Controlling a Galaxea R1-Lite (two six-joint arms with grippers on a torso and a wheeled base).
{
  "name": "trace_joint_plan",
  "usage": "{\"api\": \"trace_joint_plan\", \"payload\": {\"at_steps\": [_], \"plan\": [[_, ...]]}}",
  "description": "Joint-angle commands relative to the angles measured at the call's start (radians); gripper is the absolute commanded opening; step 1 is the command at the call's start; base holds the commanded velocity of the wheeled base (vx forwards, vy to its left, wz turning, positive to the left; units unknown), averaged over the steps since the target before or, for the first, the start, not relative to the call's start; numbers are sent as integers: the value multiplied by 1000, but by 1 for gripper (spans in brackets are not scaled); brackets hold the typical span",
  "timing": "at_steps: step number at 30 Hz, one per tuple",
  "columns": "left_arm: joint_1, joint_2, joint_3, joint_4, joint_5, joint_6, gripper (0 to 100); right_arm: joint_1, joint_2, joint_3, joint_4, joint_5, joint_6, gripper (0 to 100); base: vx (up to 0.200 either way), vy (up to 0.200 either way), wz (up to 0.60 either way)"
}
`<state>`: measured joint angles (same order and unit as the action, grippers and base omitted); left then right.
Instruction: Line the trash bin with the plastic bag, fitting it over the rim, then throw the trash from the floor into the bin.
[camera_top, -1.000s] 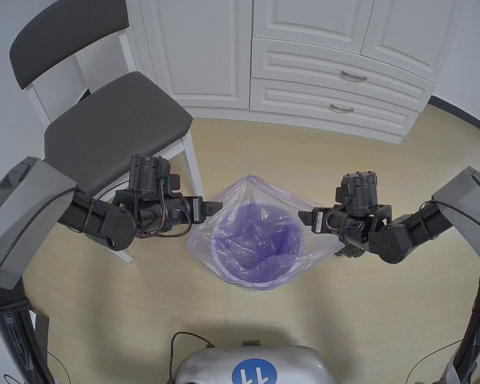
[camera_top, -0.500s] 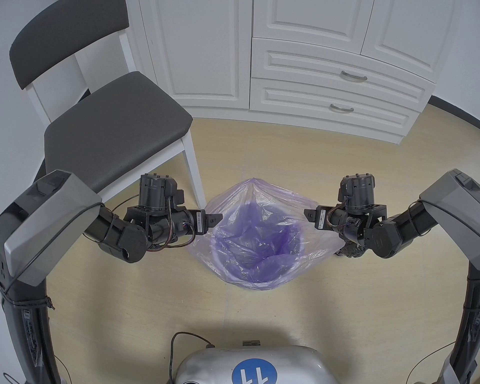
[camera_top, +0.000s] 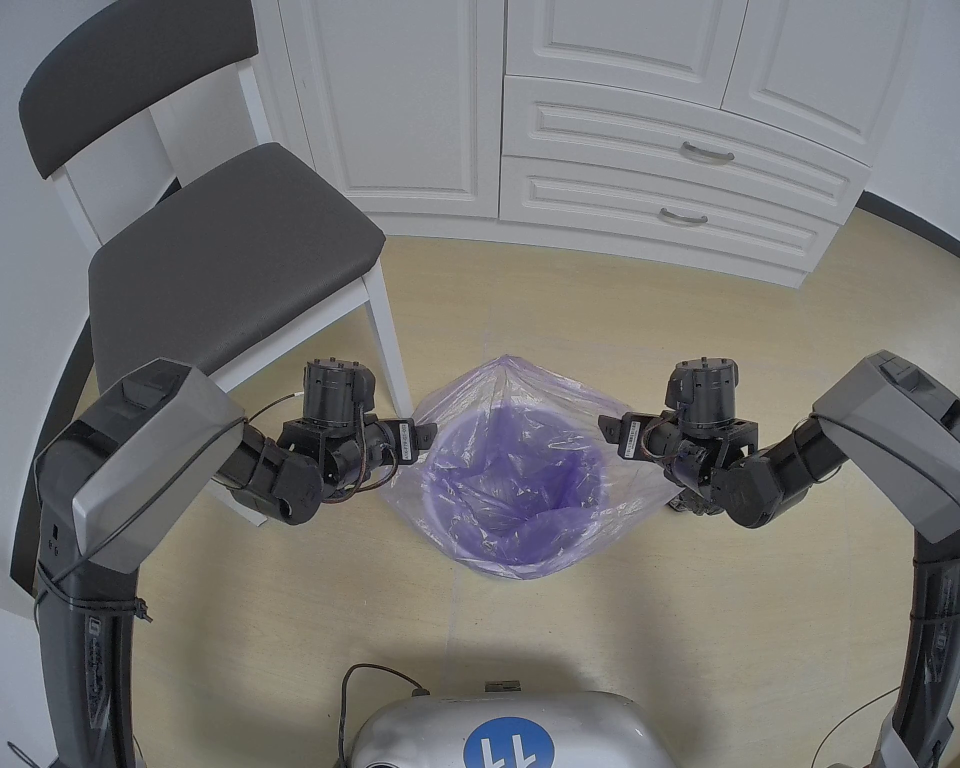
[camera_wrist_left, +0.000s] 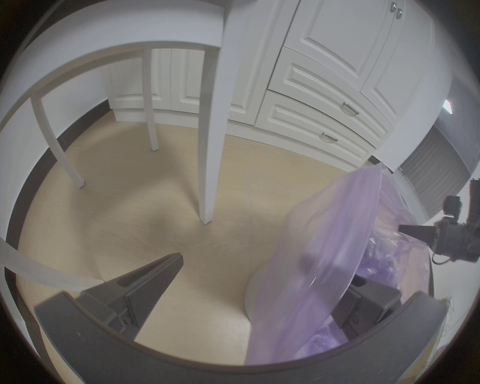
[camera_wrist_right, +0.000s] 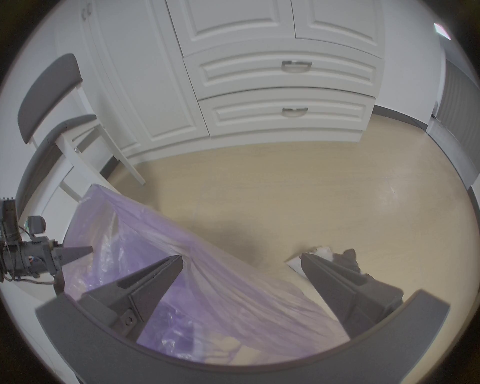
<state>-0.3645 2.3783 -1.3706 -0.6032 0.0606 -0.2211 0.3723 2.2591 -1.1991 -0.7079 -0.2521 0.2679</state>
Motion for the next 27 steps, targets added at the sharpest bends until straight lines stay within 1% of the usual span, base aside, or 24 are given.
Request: {"api": "trace_joint_plan", "payload": {"at_steps": [1, 4, 10, 11, 15, 20, 21, 25, 27], "plan": [[2, 101, -102, -13, 80, -23, 100, 5, 103, -14, -114, -10, 4, 100, 0, 0, 0], [2, 108, -130, -12, 91, -54, 100, 3, 125, -33, -157, -12, 7, 100, 0, 0, 0], [2, 107, -131, -20, 90, -61, 100, 3, 155, -80, -180, -15, 53, 100, 0, 0, 0], [2, 111, -131, -40, 90, -61, 100, 0, 180, -112, -188, -30, 73, 100, 0, 0, 0], [2, 128, -137, -52, 87, -61, 100, -3, 223, -168, -191, -62, 77, 100, 0, 0, 0], [2, 151, -165, -50, 88, -66, 100, -3, 266, -214, -203, -75, 86, 100, 0, 0, 0], [4, 164, -185, -50, 91, -78, 100, -3, 303, -252, -234, -90, 114, 100, 0, 0, 0], [4, 179, -215, -50, 91, -112, 100, -4, 335, -290, -240, -96, 122, 100, 0, 0, 0], [6, 182, -220, -49, 93, -112, 100, -4, 339, -292, -240, -96, 122, 100, 0, 0, 0]]}}
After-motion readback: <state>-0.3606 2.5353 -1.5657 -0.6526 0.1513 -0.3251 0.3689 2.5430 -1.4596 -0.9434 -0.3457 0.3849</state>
